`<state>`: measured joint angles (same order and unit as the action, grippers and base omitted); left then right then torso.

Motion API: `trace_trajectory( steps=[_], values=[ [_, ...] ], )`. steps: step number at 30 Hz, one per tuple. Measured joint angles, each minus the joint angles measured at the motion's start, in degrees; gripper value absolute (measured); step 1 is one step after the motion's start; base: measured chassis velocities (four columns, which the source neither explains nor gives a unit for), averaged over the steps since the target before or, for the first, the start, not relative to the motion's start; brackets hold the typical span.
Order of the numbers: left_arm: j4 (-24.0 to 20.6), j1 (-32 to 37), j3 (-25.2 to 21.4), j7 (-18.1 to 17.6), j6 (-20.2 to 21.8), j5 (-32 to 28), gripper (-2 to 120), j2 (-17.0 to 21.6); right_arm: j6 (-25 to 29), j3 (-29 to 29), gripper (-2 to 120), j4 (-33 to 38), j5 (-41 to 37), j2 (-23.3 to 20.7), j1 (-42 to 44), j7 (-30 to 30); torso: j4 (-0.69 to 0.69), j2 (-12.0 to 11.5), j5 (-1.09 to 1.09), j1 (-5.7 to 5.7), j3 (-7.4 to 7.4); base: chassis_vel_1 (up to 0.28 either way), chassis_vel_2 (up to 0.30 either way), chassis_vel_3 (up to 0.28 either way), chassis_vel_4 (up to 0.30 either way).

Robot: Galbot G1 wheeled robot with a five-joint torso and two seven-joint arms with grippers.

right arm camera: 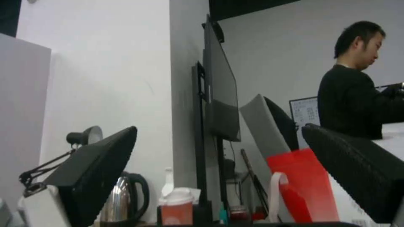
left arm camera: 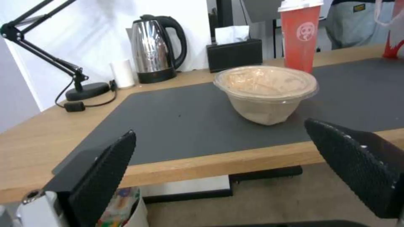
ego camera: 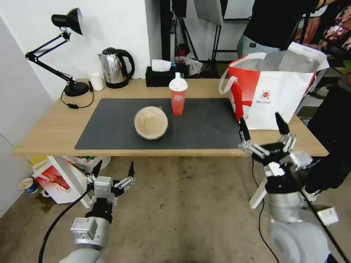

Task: Pick up the trash from the table and place it into the takeout bag.

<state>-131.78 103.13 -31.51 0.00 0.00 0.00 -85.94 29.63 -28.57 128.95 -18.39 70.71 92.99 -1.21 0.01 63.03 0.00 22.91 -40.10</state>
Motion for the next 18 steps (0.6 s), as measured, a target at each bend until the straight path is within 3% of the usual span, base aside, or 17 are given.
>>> trace_trajectory(
  steps=[9, 18],
  values=[
    [0.0, 0.0, 0.0, 0.0, 0.0, 0.0, 100, 0.0, 7.4, 2.5, 100, -4.2, 4.5, 0.6, 4.4, 2.9, -0.01, 0.0, -0.01, 0.0, 0.0, 0.0, 0.0, 0.0, 0.0],
    [0.0, 0.0, 0.0, 0.0, 0.0, 0.0, 100, 0.0, 9.1, 6.7, 100, -5.5, 6.7, 1.3, 5.9, 4.1, -0.01, 0.0, -0.01, 0.0, 0.0, 0.0, 0.0, 0.0, 0.0]
  ],
)
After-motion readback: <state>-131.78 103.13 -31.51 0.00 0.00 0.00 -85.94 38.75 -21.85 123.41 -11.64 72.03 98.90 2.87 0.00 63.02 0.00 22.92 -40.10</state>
